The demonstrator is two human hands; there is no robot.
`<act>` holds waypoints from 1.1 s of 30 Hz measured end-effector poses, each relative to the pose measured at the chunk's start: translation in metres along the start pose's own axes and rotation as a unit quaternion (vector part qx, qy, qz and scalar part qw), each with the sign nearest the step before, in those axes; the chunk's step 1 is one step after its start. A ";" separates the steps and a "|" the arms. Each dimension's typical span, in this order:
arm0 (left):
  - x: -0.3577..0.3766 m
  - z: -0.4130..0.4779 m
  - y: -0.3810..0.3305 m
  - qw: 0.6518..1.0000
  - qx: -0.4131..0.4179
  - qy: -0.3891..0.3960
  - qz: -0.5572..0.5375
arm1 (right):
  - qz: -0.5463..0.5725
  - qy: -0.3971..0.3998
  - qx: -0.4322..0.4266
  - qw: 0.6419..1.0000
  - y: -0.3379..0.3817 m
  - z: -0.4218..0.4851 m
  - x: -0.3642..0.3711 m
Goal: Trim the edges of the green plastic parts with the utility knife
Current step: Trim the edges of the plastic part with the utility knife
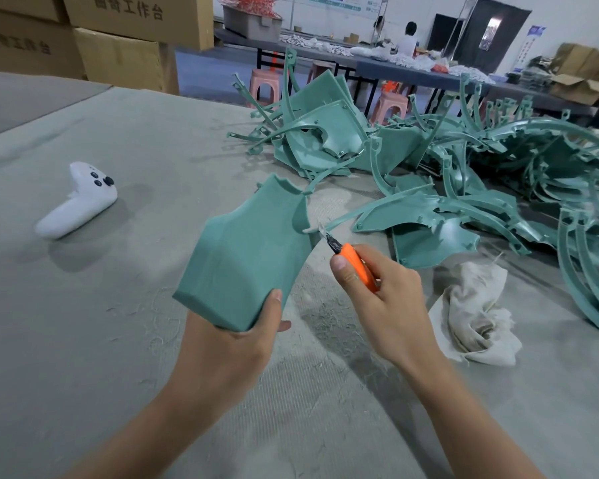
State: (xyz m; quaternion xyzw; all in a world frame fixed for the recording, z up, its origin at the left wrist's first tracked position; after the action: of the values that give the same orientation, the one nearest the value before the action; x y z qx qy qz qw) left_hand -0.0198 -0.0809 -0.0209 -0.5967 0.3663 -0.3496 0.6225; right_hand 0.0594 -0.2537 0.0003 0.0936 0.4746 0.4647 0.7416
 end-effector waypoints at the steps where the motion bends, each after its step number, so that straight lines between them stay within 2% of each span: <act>1: 0.000 0.000 0.000 1.000 0.006 -0.003 0.005 | -0.005 -0.002 -0.002 1.000 0.001 0.000 -0.001; 13: -0.001 -0.004 -0.006 0.999 0.035 -0.007 0.033 | -0.045 -0.024 0.000 0.999 0.000 0.001 -0.006; 23: -0.003 -0.001 0.000 1.000 -0.003 0.015 -0.014 | -0.040 -0.030 0.005 0.999 -0.003 0.001 -0.003; 33: -0.002 0.002 0.006 0.997 -0.031 0.055 -0.052 | -0.119 -0.055 0.014 0.991 -0.013 0.002 -0.012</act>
State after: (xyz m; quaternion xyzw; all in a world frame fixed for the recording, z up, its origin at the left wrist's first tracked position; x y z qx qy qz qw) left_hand -0.0191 -0.0780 -0.0264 -0.6136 0.3789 -0.4020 0.5642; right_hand 0.0675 -0.2698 0.0018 0.0727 0.4473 0.3605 0.8152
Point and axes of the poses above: each hand's wrist, its own z-axis towards the middle knuckle, its own x-axis out of the palm, y = z × x, the point moved 7 cm from there along z, towards the middle knuckle, and after that the axes turned 6 degrees about -x, right-handed, at the moved point
